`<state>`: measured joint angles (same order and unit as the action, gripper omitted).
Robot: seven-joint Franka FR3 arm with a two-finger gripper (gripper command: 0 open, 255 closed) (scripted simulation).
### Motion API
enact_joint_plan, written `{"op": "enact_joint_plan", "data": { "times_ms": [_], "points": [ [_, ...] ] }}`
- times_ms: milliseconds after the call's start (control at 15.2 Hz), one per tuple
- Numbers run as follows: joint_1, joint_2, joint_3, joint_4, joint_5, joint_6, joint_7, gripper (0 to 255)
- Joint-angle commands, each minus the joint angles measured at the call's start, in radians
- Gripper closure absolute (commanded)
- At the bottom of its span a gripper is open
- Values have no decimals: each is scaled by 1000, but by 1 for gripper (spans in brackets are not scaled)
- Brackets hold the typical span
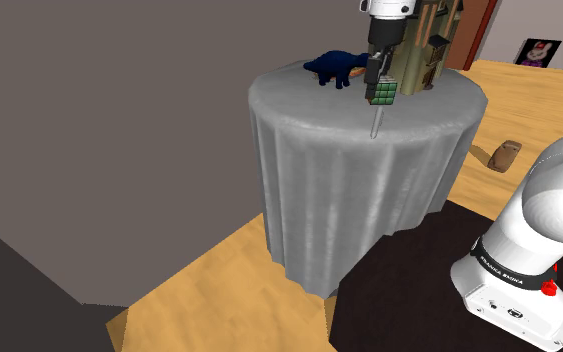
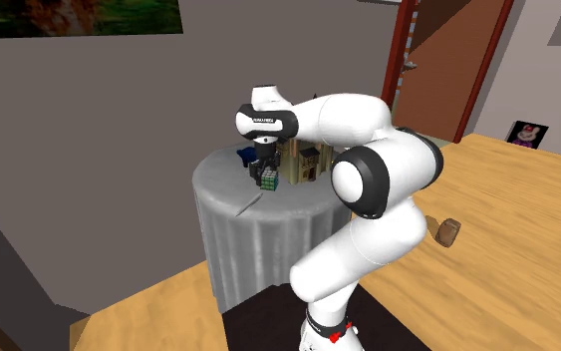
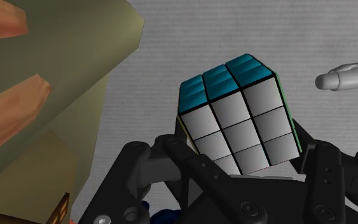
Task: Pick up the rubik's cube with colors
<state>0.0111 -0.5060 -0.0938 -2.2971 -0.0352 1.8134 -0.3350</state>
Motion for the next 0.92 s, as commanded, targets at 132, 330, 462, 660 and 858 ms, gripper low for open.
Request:
{"op": "enact_joint_plan", "data": {
  "times_ms": [132, 330, 462, 660, 858],
  "points": [
    [0, 0, 0, 0, 0, 0, 0, 255],
    [0, -1, 1, 10, 1, -12, 1, 255],
    [1, 0, 2, 38, 1, -38, 1, 255],
    [1, 2, 3, 80, 2, -78, 1, 255],
    [2, 7, 4, 124, 3, -118, 1, 255]
  ]
}}
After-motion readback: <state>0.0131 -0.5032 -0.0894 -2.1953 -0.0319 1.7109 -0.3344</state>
